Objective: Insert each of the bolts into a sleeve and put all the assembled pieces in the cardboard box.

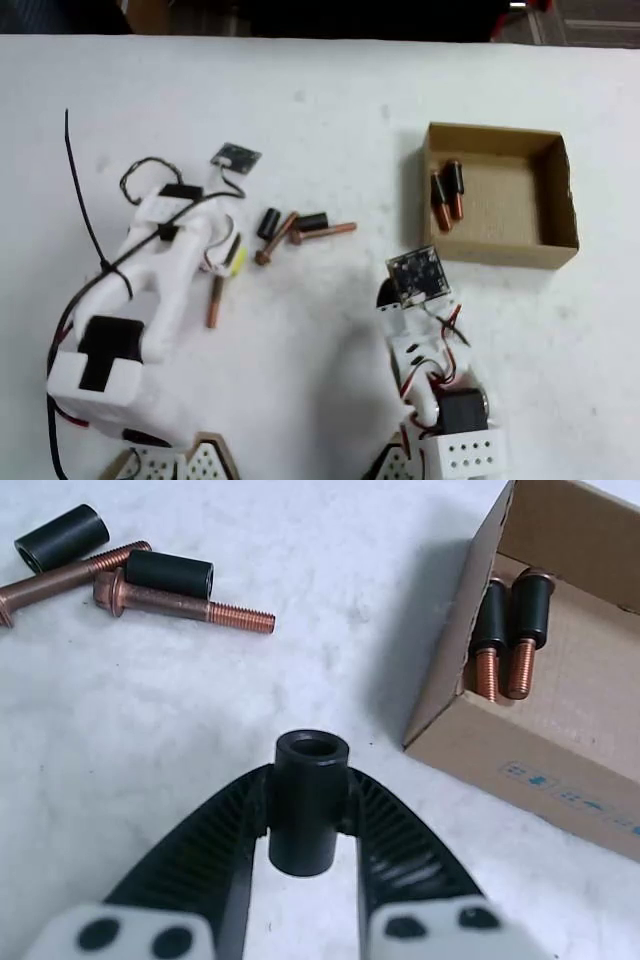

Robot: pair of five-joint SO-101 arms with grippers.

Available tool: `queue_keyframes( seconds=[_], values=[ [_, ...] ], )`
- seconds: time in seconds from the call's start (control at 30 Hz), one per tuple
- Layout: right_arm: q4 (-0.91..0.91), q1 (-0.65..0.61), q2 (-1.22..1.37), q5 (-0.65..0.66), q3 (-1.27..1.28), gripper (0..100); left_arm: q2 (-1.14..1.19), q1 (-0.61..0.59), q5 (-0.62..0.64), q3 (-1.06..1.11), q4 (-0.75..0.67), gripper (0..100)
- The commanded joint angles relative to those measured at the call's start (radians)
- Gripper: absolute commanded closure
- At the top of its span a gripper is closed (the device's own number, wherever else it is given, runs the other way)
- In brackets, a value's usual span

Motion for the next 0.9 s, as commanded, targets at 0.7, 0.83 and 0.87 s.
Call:
queue_keyframes(
  seconds=[0.7,0.83,0.87],
  values=[
    [-0.027,-0.01,-0.01,-0.002,0.003,98.1,0.122,0.012,0.193,-0.084,0.008,94],
    [-0.027,-0.01,-0.01,-0.002,0.003,98.1,0.122,0.012,0.192,-0.084,0.006,94],
    [-0.027,-0.01,-0.01,-0.002,0.003,98.1,0.122,0.012,0.192,-0.084,0.005,94]
  ],
)
